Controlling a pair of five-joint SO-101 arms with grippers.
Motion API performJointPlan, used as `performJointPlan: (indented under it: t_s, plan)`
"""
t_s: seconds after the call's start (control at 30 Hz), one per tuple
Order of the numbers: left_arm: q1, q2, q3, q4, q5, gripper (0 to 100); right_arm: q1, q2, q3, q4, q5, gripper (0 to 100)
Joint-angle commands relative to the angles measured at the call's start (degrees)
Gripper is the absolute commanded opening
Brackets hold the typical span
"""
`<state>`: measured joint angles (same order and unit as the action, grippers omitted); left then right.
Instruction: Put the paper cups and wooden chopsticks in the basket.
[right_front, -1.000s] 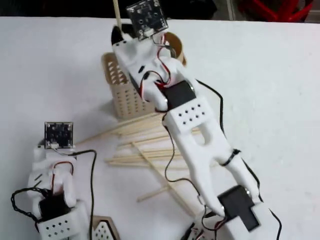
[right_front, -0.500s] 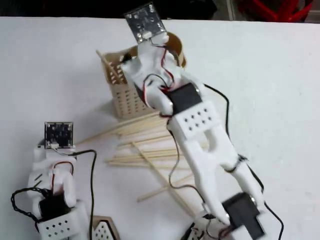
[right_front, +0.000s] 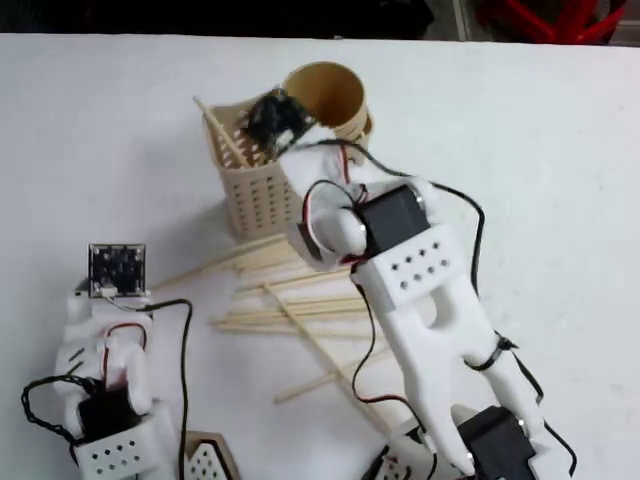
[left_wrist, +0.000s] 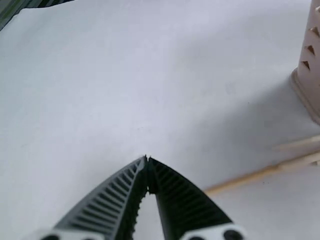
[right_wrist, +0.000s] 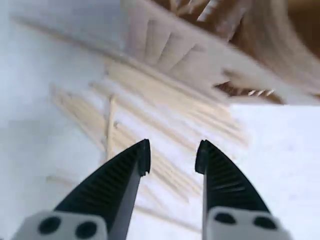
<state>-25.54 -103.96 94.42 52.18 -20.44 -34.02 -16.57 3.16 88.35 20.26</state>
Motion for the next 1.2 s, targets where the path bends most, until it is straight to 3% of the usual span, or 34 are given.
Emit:
performJointPlan:
  t_s: [0.0,0.23,0.4,0.5,0.83,1.03,1.17]
  plan:
    - [-1.8,-0.6,-2.5,-1.5,0.1,2,-3.3,-2.6,4.6,0.7,1.1,16.1]
    - [-1.9,-0.6,-2.5,-1.5,1.4,2,-10.9,-2.0,21.1,-8.0,1.1,16.7]
    - [-1.9,-0.6,-2.5,-1.5,1.4,2,-15.1,-2.0,31.4,-15.3,1.1,27.5]
    - [-1.8,-0.6,-2.5,-1.5,1.4,2,-16.6,-1.8,34.4,-19.1,1.1,28.3]
    - [-1.8,-0.6,-2.3,-1.5,1.4,2,-14.7,13.5,34.9,-30.8,1.3,28.3]
    - [-1.7,-0.6,-2.3,-1.5,1.4,2,-8.7,21.6,29.9,-31.3,7.1,27.6]
    - [-1.7,-0.6,-2.2,-1.5,1.4,2,-6.6,23.9,27.7,-31.3,9.2,14.7]
